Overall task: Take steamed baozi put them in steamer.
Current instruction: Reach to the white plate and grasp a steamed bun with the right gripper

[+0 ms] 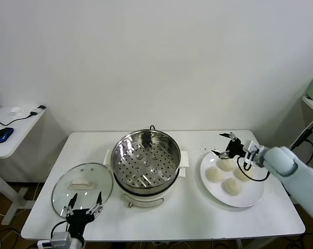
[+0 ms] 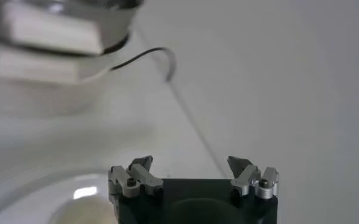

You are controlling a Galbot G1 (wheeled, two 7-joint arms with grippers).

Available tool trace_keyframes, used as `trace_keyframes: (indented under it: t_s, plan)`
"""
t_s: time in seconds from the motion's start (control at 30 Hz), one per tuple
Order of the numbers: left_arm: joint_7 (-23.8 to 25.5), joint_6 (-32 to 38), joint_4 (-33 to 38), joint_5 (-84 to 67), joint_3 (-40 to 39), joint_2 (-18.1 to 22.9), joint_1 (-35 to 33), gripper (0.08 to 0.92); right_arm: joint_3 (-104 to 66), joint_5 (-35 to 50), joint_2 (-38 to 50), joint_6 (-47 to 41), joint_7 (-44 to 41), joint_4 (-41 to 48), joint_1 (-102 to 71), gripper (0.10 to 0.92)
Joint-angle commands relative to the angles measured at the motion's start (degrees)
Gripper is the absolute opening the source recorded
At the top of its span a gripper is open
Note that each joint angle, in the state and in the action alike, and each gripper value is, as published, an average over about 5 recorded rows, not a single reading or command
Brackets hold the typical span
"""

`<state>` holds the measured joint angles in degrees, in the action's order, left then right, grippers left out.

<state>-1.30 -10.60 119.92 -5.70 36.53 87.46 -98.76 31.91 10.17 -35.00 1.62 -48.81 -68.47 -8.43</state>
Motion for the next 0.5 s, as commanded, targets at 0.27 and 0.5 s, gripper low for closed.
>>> trace_keyframes:
  t_s: [0.27, 0.5]
  plan:
    - [-0.1, 0.8, -1.4, -0.4, 0.2, -0.3, 0.4, 0.823, 42.6, -0.5, -8.3, 8.3, -24.1, 23.7, 35.0, 0.823]
    - [-0.1, 1.2, -1.7, -0.6, 0.7, -0.7, 0.2, 0.823, 42.0, 4.4, -14.2, 2.3, -17.7, 25.4, 28.8, 0.823]
